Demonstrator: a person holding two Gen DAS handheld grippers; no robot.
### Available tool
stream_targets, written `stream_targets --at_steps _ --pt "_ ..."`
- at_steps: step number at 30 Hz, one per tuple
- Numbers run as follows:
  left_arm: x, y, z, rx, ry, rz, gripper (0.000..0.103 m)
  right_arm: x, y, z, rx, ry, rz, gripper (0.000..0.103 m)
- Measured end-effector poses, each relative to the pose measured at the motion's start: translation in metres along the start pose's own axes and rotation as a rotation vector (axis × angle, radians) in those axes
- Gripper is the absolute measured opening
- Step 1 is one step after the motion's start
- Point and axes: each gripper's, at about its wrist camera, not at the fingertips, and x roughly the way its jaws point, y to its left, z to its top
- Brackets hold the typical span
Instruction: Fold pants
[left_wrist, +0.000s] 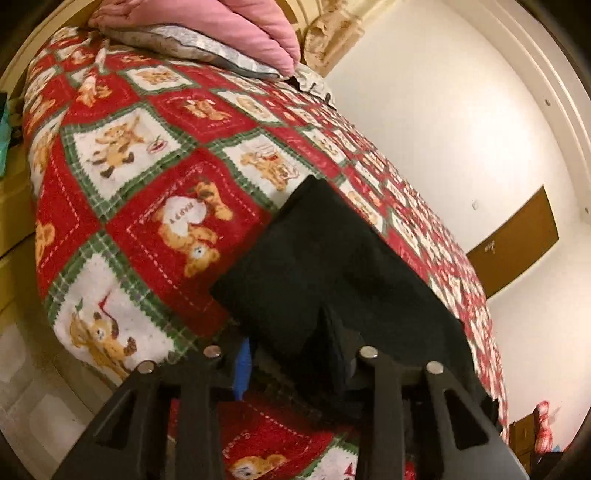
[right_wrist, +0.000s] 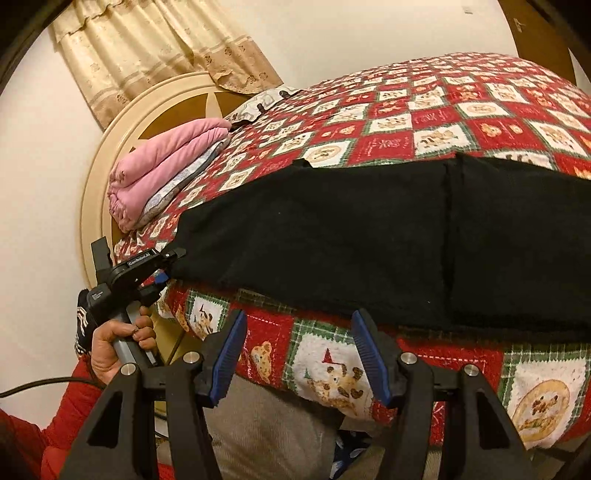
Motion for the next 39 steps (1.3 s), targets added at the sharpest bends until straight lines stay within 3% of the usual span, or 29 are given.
stream_targets --at_steps 2,3,5,9,12,16,19,24,27,31,35,39 --pt "-0.001 -0.003 0.003 0.002 0.003 0.010 0.035 -0.001 -0.006 0.000 0.028 -0.001 -0.008 0.061" --pt "-0.003 -0.005 0.005 -0.004 -0.001 0.007 0.027 -0.004 -0.011 0.001 0.049 -0.012 -0.019 0.061" --pt "-0.010 -0.017 0.012 0.026 -0.023 -0.027 0.023 -0.016 -0.024 0.004 0.106 -0.063 -0.040 0.061" --pt "-0.036 -0.074 0.016 0.227 -0.101 -0.089 0.023 -0.048 -0.060 0.012 0.229 -0.184 -0.076 0.061" --pt "-0.052 -0.127 0.003 0.380 -0.129 -0.180 0.023 -0.064 -0.086 0.013 0.299 -0.233 -0.102 0.061" --pt "-0.063 -0.193 -0.042 0.598 -0.103 -0.293 0.022 -0.082 -0.114 0.013 0.381 -0.286 -0.114 0.061" --pt "-0.053 -0.229 -0.093 0.741 -0.032 -0.350 0.022 -0.092 -0.125 0.014 0.409 -0.317 -0.115 0.061" --pt "-0.024 -0.245 -0.168 0.938 0.110 -0.347 0.022 -0.089 -0.127 0.016 0.415 -0.313 -0.057 0.061" --pt "-0.013 -0.242 -0.189 1.033 0.115 -0.298 0.022 -0.083 -0.123 0.017 0.401 -0.288 -0.028 0.061" --pt "-0.017 -0.233 -0.183 1.010 0.114 -0.313 0.022 -0.073 -0.112 0.028 0.355 -0.258 0.022 0.061" --pt "-0.019 -0.238 -0.187 0.972 0.098 -0.330 0.022 -0.051 -0.104 0.051 0.354 -0.184 0.139 0.061" --pt "-0.020 -0.237 -0.188 0.966 0.075 -0.336 0.022 -0.022 -0.103 0.074 0.360 -0.112 0.193 0.069"
